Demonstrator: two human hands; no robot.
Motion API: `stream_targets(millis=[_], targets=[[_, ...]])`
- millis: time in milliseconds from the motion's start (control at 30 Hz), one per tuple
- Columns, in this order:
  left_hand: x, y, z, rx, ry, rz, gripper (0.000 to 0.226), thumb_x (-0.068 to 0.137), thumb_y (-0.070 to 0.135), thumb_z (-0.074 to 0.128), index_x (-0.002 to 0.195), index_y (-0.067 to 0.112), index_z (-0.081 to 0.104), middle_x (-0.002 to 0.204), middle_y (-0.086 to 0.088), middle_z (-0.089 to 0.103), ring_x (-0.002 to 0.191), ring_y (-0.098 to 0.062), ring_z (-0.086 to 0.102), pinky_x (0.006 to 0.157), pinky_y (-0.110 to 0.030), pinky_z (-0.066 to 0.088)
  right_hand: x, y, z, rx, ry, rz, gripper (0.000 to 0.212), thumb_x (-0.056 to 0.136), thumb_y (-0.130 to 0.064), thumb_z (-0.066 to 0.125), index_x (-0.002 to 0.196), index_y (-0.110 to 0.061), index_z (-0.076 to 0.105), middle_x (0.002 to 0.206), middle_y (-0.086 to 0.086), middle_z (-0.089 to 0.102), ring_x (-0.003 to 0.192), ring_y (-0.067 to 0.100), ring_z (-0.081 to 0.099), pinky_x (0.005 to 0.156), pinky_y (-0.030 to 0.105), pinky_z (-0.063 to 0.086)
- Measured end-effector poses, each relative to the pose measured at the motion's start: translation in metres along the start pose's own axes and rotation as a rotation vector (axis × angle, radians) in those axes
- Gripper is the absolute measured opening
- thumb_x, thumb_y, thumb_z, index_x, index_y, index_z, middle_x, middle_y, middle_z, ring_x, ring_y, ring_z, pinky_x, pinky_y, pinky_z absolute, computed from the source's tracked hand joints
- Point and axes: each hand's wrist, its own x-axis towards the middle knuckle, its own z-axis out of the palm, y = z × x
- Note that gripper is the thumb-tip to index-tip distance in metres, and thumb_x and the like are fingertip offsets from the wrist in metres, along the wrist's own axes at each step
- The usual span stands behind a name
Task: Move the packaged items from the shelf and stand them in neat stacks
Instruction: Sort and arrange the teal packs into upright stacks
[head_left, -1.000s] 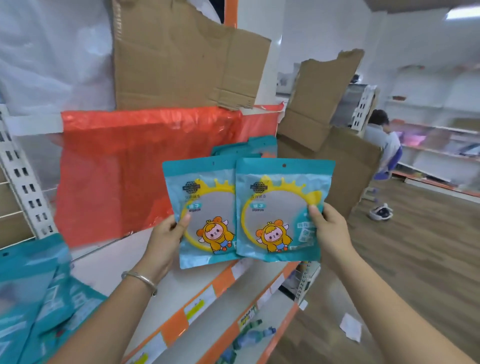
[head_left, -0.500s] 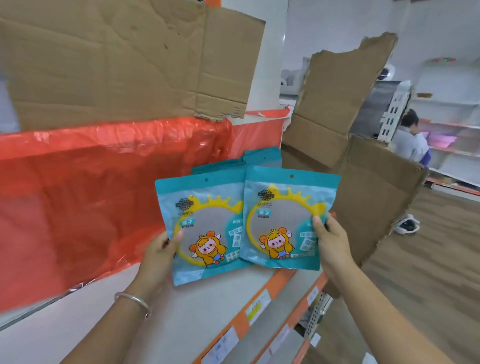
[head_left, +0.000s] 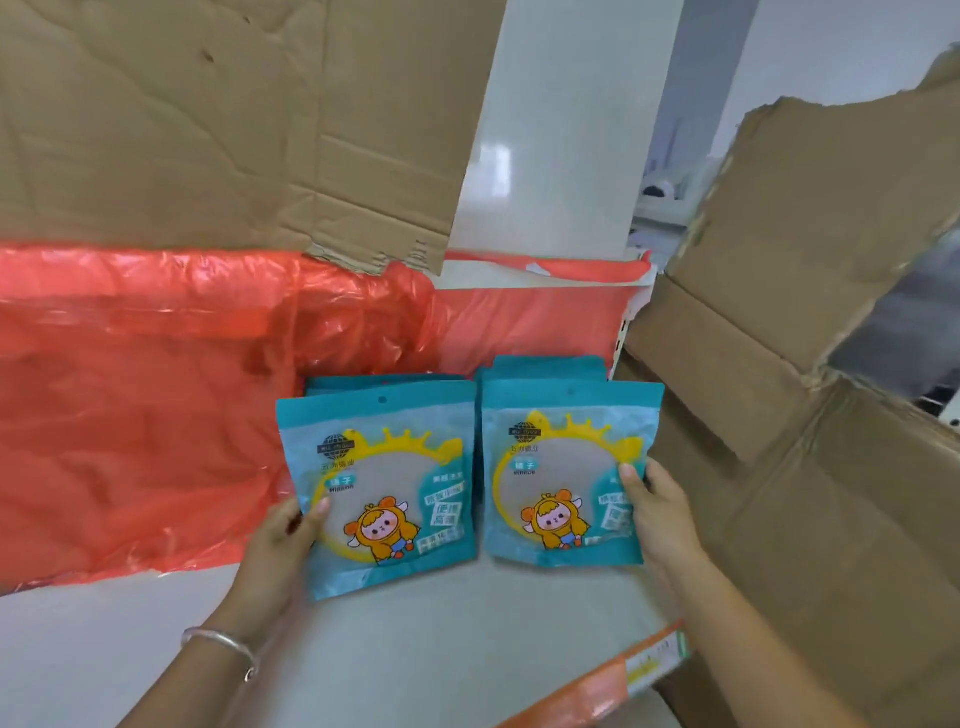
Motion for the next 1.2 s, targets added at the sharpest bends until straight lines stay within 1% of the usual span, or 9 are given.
stream_targets(millis=[167, 300, 467, 667, 767, 867, 933, 1100, 1200], targets=[[0.006, -0.011, 0.017, 0.049, 0.088, -0.011, 0.020, 0.094, 0.020, 0.051, 0.094, 0.007, 0.066, 0.095, -0.017, 0.071, 0.080, -0.021, 0.069, 0.071, -0.032, 0.059, 0.053, 0.021, 0.000, 0.040, -0.066, 0.031, 0.014, 0.097, -0.020, 0.049, 0.100, -0.018, 0.062, 0.103, 0.010, 0.069, 0.095, 0.030, 0.066, 0.085, 0.046, 0.054], [0.008, -0.023, 0.017, 0.222, 0.187, 0.043, 0.037, 0.087, 0.049, 0.057, 0.089, 0.013, 0.066, 0.095, -0.020, 0.066, 0.088, -0.036, 0.061, 0.081, -0.053, 0.051, 0.078, 0.045, 0.017, 0.067, -0.120, 0.069, 0.014, 0.097, -0.018, 0.050, 0.097, -0.022, 0.063, 0.103, 0.007, 0.070, 0.096, 0.027, 0.066, 0.085, 0.043, 0.054], [-0.002, -0.022, 0.038, 0.227, 0.374, 0.072, 0.019, 0.087, 0.021, 0.065, 0.077, 0.006, 0.057, 0.071, -0.011, 0.050, 0.067, -0.023, 0.045, 0.059, -0.032, 0.035, 0.094, 0.059, 0.032, 0.042, -0.145, 0.087, 0.016, 0.095, -0.014, 0.054, 0.087, -0.024, 0.063, 0.097, 0.003, 0.069, 0.093, 0.026, 0.064, 0.089, 0.043, 0.052], [-0.003, -0.041, 0.037, 0.182, 0.498, 0.024, 0.029, 0.075, 0.046, 0.066, 0.083, 0.019, 0.059, 0.084, -0.022, 0.062, 0.076, -0.041, 0.059, 0.071, -0.053, 0.052, 0.113, 0.070, 0.030, -0.009, -0.129, 0.088, 0.009, 0.093, -0.019, 0.058, 0.087, -0.024, 0.063, 0.110, 0.011, 0.065, 0.096, 0.028, 0.065, 0.087, 0.045, 0.054], [-0.005, -0.030, 0.043, 0.264, 0.505, 0.054, 0.017, 0.087, 0.024, 0.066, 0.080, 0.014, 0.054, 0.081, -0.023, 0.057, 0.070, -0.041, 0.054, 0.062, -0.046, 0.050, 0.120, 0.076, 0.029, -0.039, -0.087, 0.064, 0.007, 0.090, -0.021, 0.062, 0.088, -0.028, 0.062, 0.116, 0.012, 0.062, 0.101, 0.030, 0.064, 0.089, 0.051, 0.054], [-0.002, -0.030, 0.046, 0.278, 0.503, 0.054, 0.018, 0.087, 0.017, 0.064, 0.078, 0.012, 0.050, 0.079, -0.018, 0.054, 0.066, -0.025, 0.051, 0.055, -0.032, 0.045, 0.118, 0.072, 0.024, -0.001, -0.043, 0.088, 0.019, 0.090, -0.009, 0.060, 0.103, -0.023, 0.060, 0.121, 0.011, 0.059, 0.105, 0.031, 0.062, 0.088, 0.053, 0.053], [0.001, -0.035, 0.044, 0.295, 0.506, 0.060, 0.015, 0.087, 0.019, 0.064, 0.080, 0.014, 0.051, 0.082, -0.017, 0.056, 0.069, -0.025, 0.053, 0.058, -0.033, 0.046, 0.114, 0.069, 0.022, 0.008, -0.020, 0.099, 0.032, 0.089, -0.007, 0.061, 0.119, -0.019, 0.056, 0.126, 0.010, 0.054, 0.106, 0.029, 0.061, 0.087, 0.052, 0.054], [0.004, -0.039, 0.043, 0.368, 0.538, 0.069, 0.017, 0.092, 0.020, 0.057, 0.104, 0.008, 0.059, 0.101, -0.013, 0.059, 0.087, -0.030, 0.057, 0.069, -0.034, 0.046, 0.081, 0.054, 0.023, -0.188, 0.128, -0.086, 0.033, 0.091, -0.005, 0.056, 0.124, -0.008, 0.053, 0.132, 0.007, 0.038, 0.098, 0.018, 0.056, 0.084, 0.034, 0.053], [0.000, -0.034, 0.046, 0.420, 0.549, 0.088, 0.029, 0.095, 0.016, 0.052, 0.117, -0.002, 0.058, 0.117, -0.020, 0.052, 0.097, -0.023, 0.049, 0.085, -0.036, 0.043, 0.048, 0.049, 0.040, -0.278, -0.108, -0.193, 0.027, 0.094, 0.000, 0.047, 0.117, -0.006, 0.061, 0.117, 0.005, 0.052, 0.109, 0.024, 0.055, 0.084, 0.021, 0.046]])
